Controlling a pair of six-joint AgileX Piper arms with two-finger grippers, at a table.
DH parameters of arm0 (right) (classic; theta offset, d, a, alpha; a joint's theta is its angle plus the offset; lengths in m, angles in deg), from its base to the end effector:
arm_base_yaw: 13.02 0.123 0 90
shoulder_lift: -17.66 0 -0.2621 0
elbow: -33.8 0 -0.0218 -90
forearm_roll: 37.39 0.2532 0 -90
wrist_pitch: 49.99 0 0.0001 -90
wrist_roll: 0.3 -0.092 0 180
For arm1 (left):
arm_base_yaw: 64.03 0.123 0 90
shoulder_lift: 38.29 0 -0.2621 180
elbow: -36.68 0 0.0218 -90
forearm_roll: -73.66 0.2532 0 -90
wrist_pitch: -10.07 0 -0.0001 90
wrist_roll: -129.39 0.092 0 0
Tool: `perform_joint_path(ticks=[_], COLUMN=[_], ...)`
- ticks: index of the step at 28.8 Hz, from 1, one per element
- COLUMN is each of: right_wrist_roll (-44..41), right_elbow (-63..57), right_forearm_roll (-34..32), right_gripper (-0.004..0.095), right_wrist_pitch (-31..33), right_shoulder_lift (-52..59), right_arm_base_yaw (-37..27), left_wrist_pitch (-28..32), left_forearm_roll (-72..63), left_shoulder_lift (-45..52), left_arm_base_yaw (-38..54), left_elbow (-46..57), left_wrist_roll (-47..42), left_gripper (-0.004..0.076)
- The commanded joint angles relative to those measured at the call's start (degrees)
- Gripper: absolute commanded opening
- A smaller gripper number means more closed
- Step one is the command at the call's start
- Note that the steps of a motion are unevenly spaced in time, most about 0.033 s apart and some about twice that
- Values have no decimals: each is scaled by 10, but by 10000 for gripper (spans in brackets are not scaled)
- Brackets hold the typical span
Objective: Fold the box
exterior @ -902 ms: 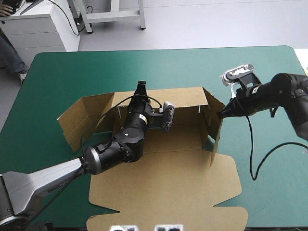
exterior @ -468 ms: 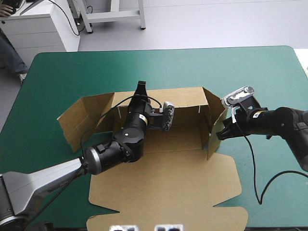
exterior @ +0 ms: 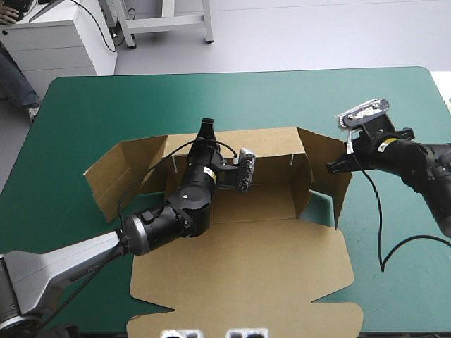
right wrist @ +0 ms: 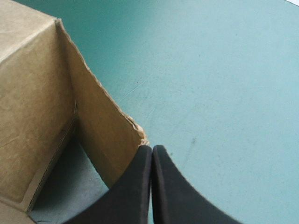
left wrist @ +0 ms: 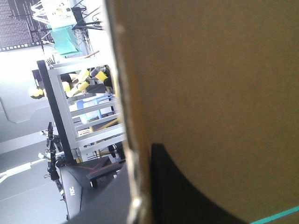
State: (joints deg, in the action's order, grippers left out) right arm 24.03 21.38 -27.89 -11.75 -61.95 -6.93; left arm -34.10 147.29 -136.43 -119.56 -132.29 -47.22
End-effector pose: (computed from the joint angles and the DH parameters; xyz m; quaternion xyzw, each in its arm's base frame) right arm 0.2741 0.0387 0.3349 -0.2011 0.8823 0.0065 0.4254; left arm 0.2431 -0.2453 0.2812 0.6635 0.5199 0.3729 0.3879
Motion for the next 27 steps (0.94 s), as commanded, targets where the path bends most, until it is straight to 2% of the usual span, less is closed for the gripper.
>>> perform_joint_path(ticks=[1,8,11,21,27], right_wrist_roll=[1,22,9,8,6], right_elbow=[34,89,120,325,362], right_forearm_roll=[-2,21,3,1,8], right_gripper=[-14,-14,-14,-14,-14], right_wrist_pitch=[-40,-10,-21,132,161], right_shoulder_lift=[-28,-87,-90,-154,-228], right_arm_base_yaw=[-1,-1,-1,-3,-3], left_wrist_pitch=[-4,-4,-4,-2,0], left_forearm_roll=[26,26,26,25,23], left_shoulder_lift=[22,22,22,22,22], left_arm_base_yaw=[0,0,0,0,0], left_elbow=[-17,-17,-17,-17,-17], left_wrist_roll=[-4,-4,-4,-4,-4], left_gripper=[-8,-8,-8,-8,-8])
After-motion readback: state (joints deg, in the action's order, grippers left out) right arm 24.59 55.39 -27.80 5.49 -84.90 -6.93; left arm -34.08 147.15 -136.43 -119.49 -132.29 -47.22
